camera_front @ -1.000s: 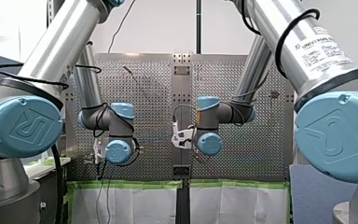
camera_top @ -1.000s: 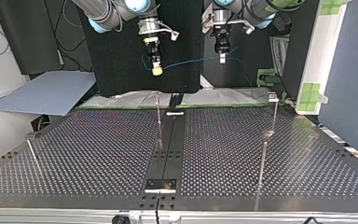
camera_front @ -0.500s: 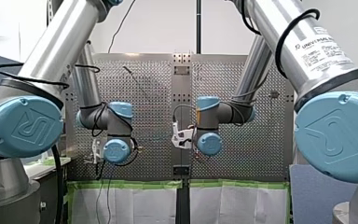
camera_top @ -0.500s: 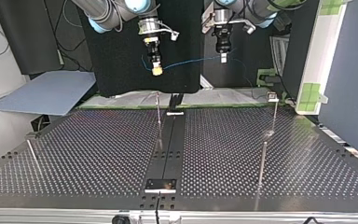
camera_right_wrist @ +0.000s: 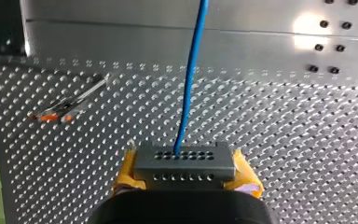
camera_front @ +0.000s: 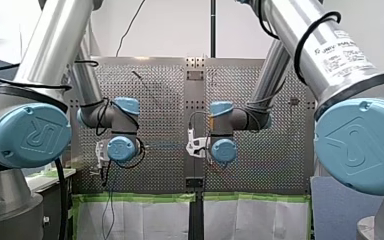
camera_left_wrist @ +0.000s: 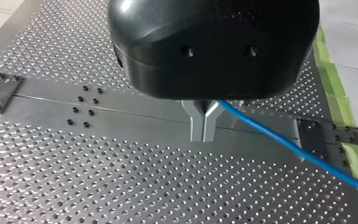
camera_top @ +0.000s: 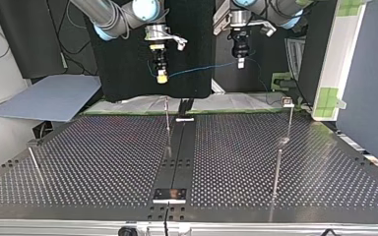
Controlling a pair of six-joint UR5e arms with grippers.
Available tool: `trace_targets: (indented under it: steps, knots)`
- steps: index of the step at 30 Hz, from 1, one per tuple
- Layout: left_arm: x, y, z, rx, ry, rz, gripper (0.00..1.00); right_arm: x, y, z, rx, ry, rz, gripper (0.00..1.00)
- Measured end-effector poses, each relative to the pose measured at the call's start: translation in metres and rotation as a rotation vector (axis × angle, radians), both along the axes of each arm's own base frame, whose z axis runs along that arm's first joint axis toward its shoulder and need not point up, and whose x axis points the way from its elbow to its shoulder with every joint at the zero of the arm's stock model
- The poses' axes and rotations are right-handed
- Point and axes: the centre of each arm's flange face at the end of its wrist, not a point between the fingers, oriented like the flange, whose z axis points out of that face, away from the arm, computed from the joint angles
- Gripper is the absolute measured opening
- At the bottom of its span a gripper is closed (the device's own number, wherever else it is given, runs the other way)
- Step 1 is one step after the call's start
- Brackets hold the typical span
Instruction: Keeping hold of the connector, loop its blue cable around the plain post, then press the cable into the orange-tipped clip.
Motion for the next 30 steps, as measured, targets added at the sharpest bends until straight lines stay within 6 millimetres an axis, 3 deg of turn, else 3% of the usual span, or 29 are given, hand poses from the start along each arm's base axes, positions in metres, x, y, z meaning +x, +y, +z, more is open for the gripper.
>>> trace_targets:
  steps: [5, 11, 30]
  knots:
    - [0.009, -0.002, 0.020, -0.011, -0.021, 0.006, 0.00, 0.002, -0.001, 0.021, 0.005, -0.016, 0.033, 0.00]
    - [0.019, -0.006, 0.046, -0.026, -0.051, 0.013, 0.00, 0.013, -0.009, 0.061, -0.019, -0.054, 0.069, 0.00]
    - [0.059, -0.001, 0.164, -0.163, -0.213, 0.188, 0.00, 0.037, -0.029, 0.226, -0.157, -0.174, 0.137, 0.00]
